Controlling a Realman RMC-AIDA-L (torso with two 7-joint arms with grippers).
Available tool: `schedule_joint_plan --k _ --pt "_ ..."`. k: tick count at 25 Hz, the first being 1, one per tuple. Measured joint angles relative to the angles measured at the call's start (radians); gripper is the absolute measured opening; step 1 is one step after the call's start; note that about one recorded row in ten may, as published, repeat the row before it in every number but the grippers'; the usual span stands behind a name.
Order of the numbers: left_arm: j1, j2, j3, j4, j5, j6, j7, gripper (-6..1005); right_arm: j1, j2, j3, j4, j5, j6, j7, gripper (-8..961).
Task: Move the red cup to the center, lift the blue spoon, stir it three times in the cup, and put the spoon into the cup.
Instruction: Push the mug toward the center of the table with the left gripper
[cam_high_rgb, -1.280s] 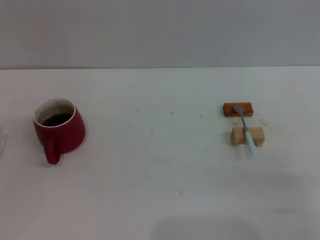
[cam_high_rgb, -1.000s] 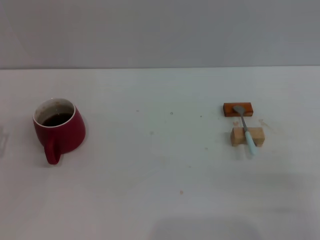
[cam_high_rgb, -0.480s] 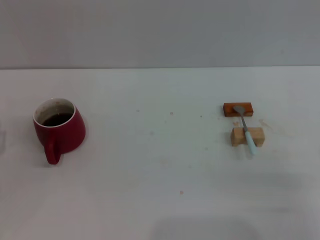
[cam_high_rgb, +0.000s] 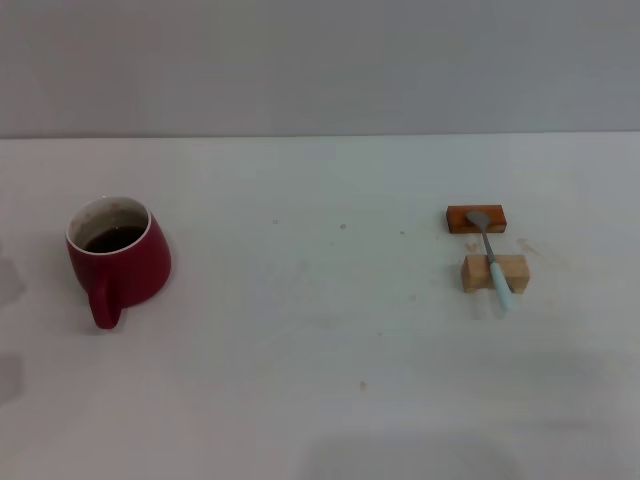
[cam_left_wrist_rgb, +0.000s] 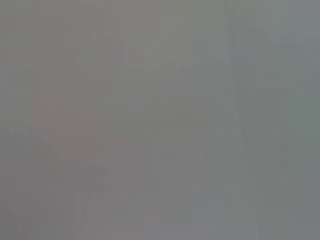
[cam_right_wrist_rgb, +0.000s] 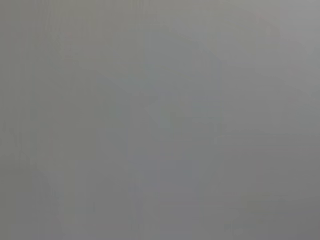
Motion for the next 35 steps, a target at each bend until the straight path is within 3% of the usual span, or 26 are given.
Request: schedule_joint_plan --k 12,24,35 --pt "-0.043 0.005 0.009 0.014 0.031 -0.073 0.182 -2 -0.002 0.0 0.0 0.0 0.0 -0.005 0.0 715" --pt "-0.092 0.006 0.011 0.028 0.18 -0.164 0.381 8 -0.003 0.0 -0.004 0.0 0.0 -0.016 0.001 718" --pt "-0.103 0.007 0.017 0.034 0.252 -0.184 0.4 18 -0.01 0.0 -0.012 0.0 0.0 -0.016 0.001 721"
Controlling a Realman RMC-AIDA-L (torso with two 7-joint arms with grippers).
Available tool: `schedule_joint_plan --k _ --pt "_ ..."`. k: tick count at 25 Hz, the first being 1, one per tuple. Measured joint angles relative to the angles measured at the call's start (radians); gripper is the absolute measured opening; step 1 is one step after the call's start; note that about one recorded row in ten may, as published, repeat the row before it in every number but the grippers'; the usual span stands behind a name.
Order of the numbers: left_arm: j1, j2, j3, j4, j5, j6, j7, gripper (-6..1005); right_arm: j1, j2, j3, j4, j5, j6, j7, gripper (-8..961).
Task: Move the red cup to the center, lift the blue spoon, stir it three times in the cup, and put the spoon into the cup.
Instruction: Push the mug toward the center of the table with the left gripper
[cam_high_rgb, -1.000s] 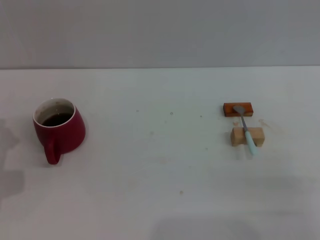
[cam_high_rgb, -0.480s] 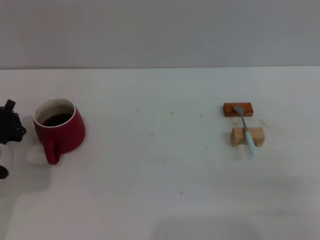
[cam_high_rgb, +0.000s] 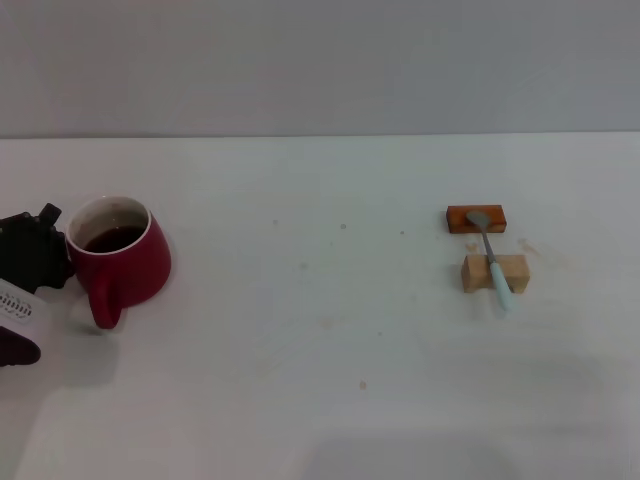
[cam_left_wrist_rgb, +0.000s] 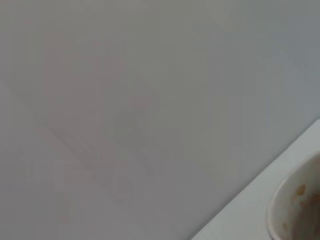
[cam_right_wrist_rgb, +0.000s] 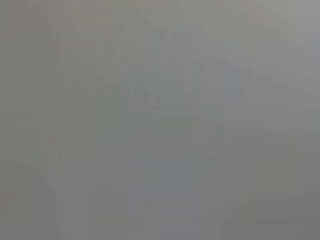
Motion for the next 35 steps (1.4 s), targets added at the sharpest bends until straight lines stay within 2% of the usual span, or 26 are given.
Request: schedule_joint_plan --k 11,20,23,26,29,35 --pt "-0.022 0.001 0.031 0.003 0.014 -0.029 0.002 27 -0.002 -0.001 -0.003 0.0 0.0 -0.009 0.0 723" --pt "-0.024 -0.003 0.105 -0.006 0.015 -0.03 0.003 35 -0.002 -0.002 -0.002 0.0 0.0 -0.01 0.0 725" --pt "-0.024 -0.007 0.154 -0.026 0.015 -0.026 0.004 38 -0.002 -0.002 -0.002 0.0 0.0 -0.01 0.0 726" --pt "-0.024 -0.007 0.154 -0.026 0.015 -0.026 0.004 40 -0.002 -0.001 -0.002 0.0 0.0 -0.01 0.0 727" --pt "-0.022 -0.01 0.211 -0.053 0.015 -0.029 0.004 43 -0.002 0.0 -0.002 0.0 0.0 -0.01 0.0 728" --pt "-0.025 -0.005 0.216 -0.046 0.012 -0.028 0.004 48 -0.002 0.0 -0.002 0.0 0.0 -0.01 0.0 729"
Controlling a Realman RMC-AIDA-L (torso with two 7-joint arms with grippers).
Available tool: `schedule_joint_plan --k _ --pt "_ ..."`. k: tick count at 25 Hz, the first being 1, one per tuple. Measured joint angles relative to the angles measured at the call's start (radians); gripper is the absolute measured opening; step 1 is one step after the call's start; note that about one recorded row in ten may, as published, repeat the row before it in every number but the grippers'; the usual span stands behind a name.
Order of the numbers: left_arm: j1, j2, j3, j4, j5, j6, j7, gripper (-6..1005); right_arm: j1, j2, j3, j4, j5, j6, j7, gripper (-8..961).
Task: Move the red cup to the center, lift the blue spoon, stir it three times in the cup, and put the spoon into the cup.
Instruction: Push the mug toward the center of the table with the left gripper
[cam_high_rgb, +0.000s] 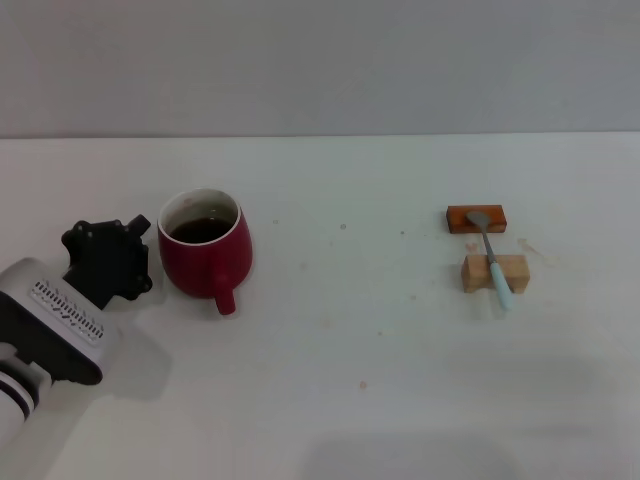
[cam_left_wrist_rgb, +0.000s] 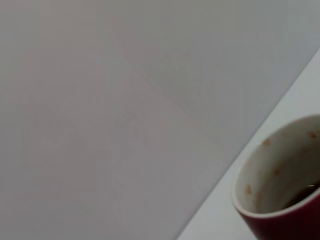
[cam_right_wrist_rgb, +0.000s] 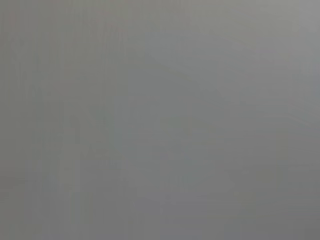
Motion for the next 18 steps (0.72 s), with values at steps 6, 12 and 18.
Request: schedule_joint_plan --k 6,12,18 --pt "-0.022 0.003 -0.016 0.01 -0.003 -0.006 0.031 53 0.0 0.0 0.0 0.0 0.0 0.0 0.0 730" --pt "-0.049 -0.002 -0.009 0.014 0.001 -0.031 0.039 58 0.0 0.0 -0.002 0.0 0.0 0.0 0.0 732" --pt "-0.056 -0.004 0.015 -0.005 0.002 -0.036 0.033 64 -0.001 0.0 -0.003 0.0 0.0 -0.001 0.0 733"
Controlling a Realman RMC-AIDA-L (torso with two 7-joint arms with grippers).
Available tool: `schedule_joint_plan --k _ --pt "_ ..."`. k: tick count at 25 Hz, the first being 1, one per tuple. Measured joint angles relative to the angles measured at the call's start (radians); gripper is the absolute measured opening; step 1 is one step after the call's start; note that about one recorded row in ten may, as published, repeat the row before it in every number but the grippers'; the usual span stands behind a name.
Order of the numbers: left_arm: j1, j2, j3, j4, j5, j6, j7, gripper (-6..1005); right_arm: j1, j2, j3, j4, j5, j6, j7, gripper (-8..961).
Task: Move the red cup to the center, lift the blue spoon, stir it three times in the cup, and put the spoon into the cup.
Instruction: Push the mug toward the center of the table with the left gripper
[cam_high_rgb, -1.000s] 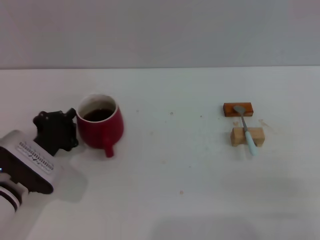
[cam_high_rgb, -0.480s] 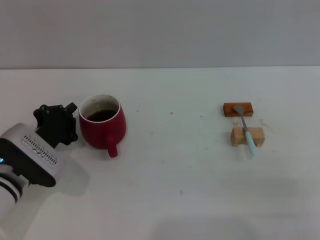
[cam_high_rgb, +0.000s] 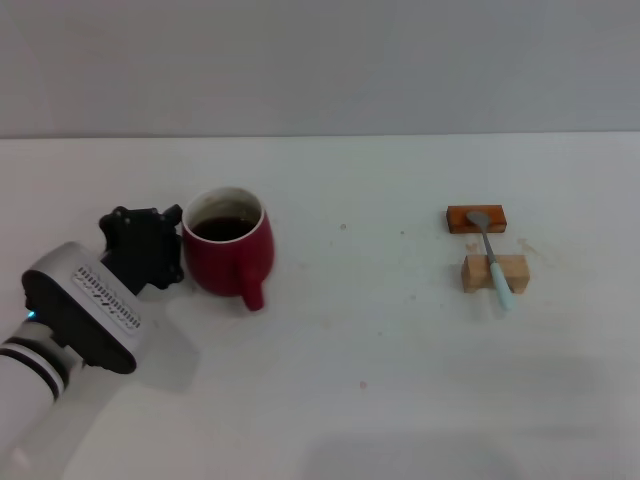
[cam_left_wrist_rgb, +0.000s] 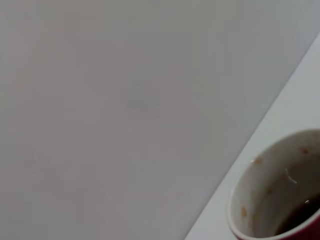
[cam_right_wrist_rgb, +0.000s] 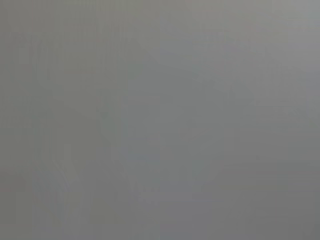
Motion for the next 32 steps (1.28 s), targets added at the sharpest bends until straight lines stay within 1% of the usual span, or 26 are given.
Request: schedule_joint_plan --k 1,3,7,8,12,13,22,26,32 --pt "0.0 0.0 0.0 0.0 0.0 0.0 0.0 64 0.001 0.0 -0.003 0.0 0.0 0.0 0.0 733" --pt "0.004 -0.004 0.042 -0.033 0.0 -0.007 -0.005 66 0.002 -0.001 -0.007 0.0 0.0 -0.001 0.0 734" --pt "0.004 -0.004 0.042 -0.033 0.0 -0.007 -0.005 70 0.003 -0.001 -0.01 0.001 0.0 -0.001 0.0 735" --pt "0.015 -0.006 0.063 -0.077 -0.001 -0.011 -0.006 70 0.004 -0.001 -0.012 0.002 0.0 -0.001 0.0 735" --pt "0.021 -0.009 0.076 -0.111 -0.001 -0.011 -0.015 74 0.004 0.0 -0.013 0.004 0.0 -0.001 0.0 736" --pt "0.02 -0.01 0.084 -0.126 -0.001 -0.011 -0.05 75 0.004 0.0 -0.013 0.005 0.0 -0.001 0.0 736" --pt "0.007 -0.01 0.095 -0.132 -0.006 -0.011 -0.084 83 0.003 -0.003 -0.022 0.016 0.0 -0.003 0.0 738" --pt "0.014 -0.004 0.085 -0.118 -0.009 -0.011 -0.077 86 0.007 -0.003 -0.022 0.017 0.0 -0.013 0.0 739" --pt "0.012 -0.008 0.095 -0.11 -0.007 -0.016 -0.075 91 0.011 -0.003 -0.023 0.017 0.0 -0.013 0.0 741"
